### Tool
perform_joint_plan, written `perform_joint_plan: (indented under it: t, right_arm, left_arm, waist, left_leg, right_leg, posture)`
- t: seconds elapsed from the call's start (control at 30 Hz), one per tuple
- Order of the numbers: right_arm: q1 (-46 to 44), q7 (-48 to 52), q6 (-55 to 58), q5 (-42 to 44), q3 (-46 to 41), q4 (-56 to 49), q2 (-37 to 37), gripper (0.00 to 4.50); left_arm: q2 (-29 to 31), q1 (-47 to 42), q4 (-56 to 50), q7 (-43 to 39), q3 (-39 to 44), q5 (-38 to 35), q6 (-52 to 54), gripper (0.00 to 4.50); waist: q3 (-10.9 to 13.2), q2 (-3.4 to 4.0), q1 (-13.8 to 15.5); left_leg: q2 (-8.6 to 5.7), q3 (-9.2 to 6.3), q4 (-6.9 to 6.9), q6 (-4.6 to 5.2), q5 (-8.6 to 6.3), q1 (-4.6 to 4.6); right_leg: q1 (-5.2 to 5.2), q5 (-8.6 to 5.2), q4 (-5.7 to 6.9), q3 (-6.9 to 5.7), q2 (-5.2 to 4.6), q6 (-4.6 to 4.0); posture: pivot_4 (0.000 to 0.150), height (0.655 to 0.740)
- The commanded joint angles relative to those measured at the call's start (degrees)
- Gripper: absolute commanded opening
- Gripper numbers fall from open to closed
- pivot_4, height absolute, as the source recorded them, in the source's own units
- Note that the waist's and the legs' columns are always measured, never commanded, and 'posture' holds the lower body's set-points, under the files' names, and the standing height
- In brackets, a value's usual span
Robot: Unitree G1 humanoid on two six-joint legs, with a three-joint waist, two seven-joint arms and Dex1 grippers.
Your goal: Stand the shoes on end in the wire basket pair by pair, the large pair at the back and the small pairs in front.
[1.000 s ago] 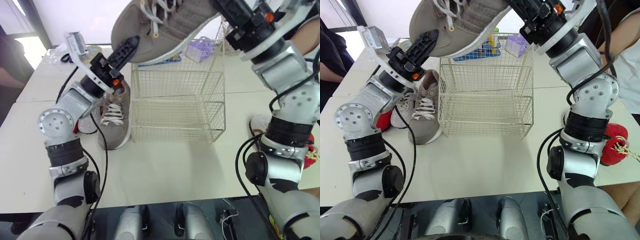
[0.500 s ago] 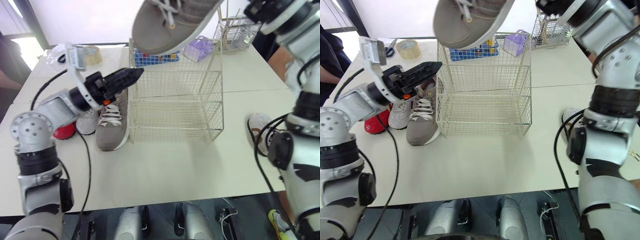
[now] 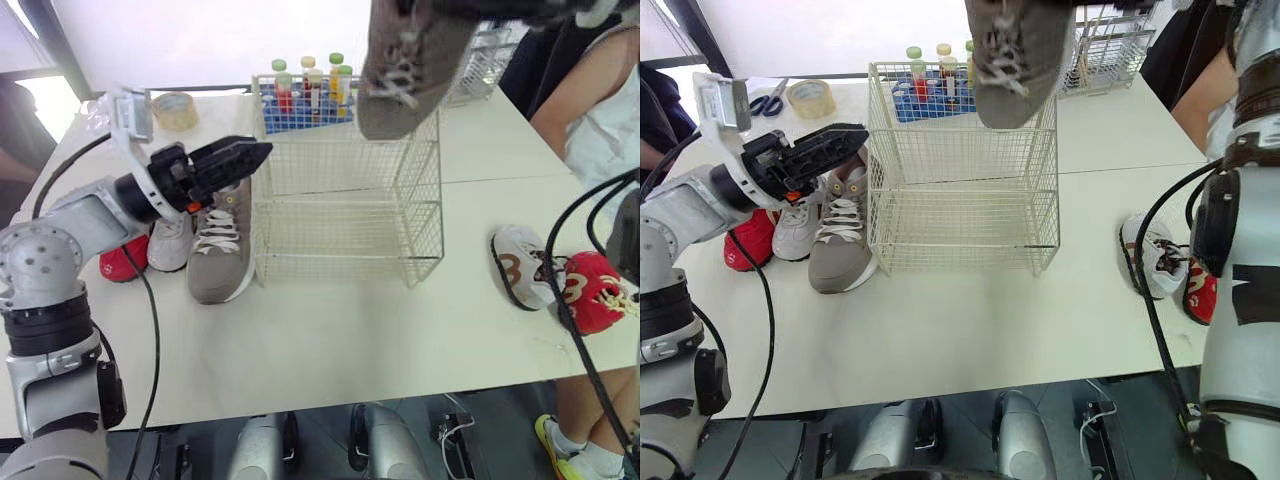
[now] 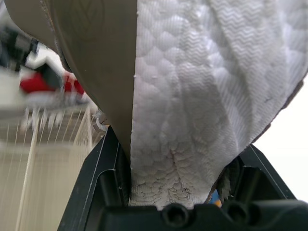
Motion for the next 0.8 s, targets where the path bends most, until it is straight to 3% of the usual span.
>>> perform_joint_plan:
  t: [0.03,0.37,0.8]
  right_arm:
    - [-4.83,1.75,-6.43,-3.35,-1.16,4.40,0.53,1.83]
    - [-5.82,1.01,-12.39,-10.00,-1.65,11.16,2.69,1.83]
    - [0.10,4.42,-13.18,-12.23,-3.20,11.75,4.79,1.83]
  left_arm:
    - [0.46,-0.33,-2.39,-0.22,1.32,-0.55,-1.24,4.36]
    - [-1.25,0.38,-5.85,1.50,0.82,-2.17,-1.20,4.36]
    - [-2.66,0.89,-8.05,4.36,0.77,-3.77,-1.70,4.36]
  waist:
    - [0.03,0.05,0.08]
    - [0.03,0.04,0.28]
    - [0.03,0.04,0.35]
  left_leg:
    - [0.00,0.00,0.00,0.00,0.00,0.00]
    - [-0.02,-0.03,0.04,-0.04,0.01,0.02]
    - [-0.03,-0.06,0.04,-0.05,0.01,0.02]
  right_leg:
    - [0.00,0.00,0.00,0.00,0.00,0.00]
    - [0.05,0.01,0.01,0.00,-0.03,-0.01]
    - [0.07,0.01,0.01,-0.02,-0.04,-0.01]
  posture:
    - [0.150,0.7400]
    - [0.150,0.7400]
    - [0.150,0.7400]
